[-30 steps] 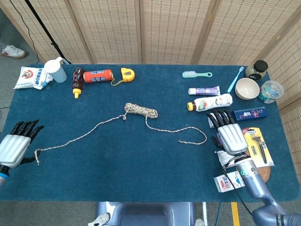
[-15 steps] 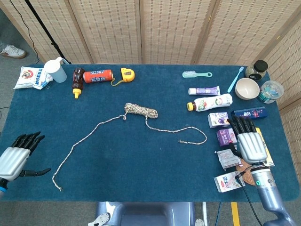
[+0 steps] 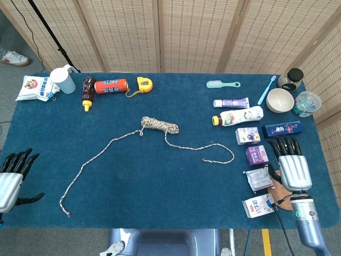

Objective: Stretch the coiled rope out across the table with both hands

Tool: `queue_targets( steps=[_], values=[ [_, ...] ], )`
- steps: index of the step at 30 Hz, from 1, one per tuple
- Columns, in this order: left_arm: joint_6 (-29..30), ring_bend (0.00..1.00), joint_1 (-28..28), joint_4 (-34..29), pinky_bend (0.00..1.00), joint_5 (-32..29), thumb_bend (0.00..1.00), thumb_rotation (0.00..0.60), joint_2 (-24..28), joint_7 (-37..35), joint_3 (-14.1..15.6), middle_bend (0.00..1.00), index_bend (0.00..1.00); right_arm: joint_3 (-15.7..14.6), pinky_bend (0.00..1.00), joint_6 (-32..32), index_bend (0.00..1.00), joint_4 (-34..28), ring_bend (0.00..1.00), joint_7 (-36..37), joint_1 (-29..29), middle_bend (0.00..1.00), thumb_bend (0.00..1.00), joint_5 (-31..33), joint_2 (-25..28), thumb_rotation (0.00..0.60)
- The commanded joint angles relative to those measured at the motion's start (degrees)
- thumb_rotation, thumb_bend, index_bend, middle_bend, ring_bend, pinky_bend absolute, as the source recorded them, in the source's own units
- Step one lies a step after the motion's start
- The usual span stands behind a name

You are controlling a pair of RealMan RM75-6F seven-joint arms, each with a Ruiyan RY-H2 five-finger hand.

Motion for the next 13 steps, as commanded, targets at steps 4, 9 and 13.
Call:
queue_targets(
  steps=[4,9,13],
  values=[
    [1.5,0.00,1.5,0.8,0.00,-0.8,0.01,0.528,-1.4,0.1,-0.4,0.03,0.19,-0.7,0.00,1.9,0.19,0.2,0.07,-0.7,-1.9,0.14,0.41,-0.4,-0.3,0.600],
    [2.3,0.00,2.7,2.1,0.00,-0.6,0.01,0.534,-2.7,-0.1,0.1,0.05,0.22,-1.9,0.00,4.2,0.20,-0.7,0.07,-2.1,-4.5,0.14,0.41,-0.7,-0.2,0.600],
    [2.4,0.00,3.2,2.0,0.00,-0.6,0.01,0.537,-2.8,0.7,0.2,0.05,0.22,-2.0,0.00,5.9,0.20,-1.3,0.07,-2.3,-6.2,0.14,0.41,-0.5,0.1,0.600]
  ],
)
